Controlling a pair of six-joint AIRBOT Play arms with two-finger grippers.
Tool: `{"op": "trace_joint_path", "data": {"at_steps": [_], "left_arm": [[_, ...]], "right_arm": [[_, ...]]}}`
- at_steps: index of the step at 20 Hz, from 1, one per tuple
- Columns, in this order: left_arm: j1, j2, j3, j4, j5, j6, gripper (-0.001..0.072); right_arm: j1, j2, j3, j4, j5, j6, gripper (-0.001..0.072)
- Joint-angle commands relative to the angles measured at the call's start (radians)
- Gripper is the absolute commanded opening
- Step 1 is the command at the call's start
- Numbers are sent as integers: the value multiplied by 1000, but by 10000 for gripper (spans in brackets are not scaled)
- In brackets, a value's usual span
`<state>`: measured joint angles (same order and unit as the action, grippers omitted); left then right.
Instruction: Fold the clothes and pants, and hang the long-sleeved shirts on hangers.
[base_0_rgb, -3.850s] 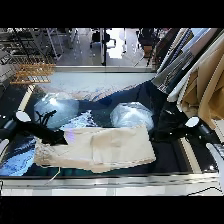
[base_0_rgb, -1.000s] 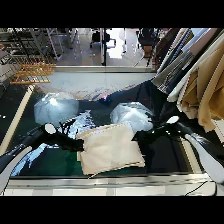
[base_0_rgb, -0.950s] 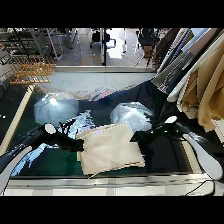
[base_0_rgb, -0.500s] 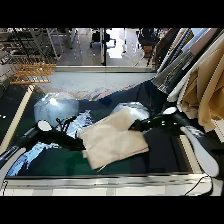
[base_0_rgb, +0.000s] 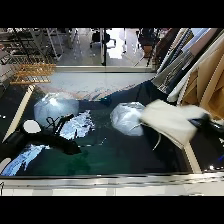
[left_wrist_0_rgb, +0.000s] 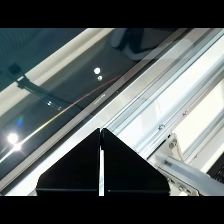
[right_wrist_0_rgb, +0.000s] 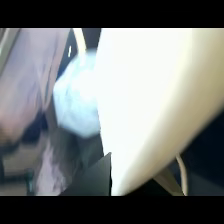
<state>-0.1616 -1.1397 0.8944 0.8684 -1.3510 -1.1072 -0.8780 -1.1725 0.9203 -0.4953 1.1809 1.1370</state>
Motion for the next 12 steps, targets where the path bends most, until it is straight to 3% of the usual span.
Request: {"op": "trace_joint_path", "data": {"at_steps": [1,5,8,9,11,12], "left_arm": [[1,11,1,22,-7,1,9],[1,11,1,21,-4,0,9],[1,11,1,21,-3,0,9],[1,11,1,21,-3,0,9],[2,11,1,23,-5,0,8],[2,13,4,35,-13,0,9]], "right_arm": [[-360,93,-126,-134,80,59,9],[-558,96,-269,-616,117,203,9],[-607,121,-321,-660,137,321,14],[-605,133,-314,-636,161,322,80],[-605,146,-261,-573,206,310,405],[-605,148,-208,-552,228,308,465]]}}
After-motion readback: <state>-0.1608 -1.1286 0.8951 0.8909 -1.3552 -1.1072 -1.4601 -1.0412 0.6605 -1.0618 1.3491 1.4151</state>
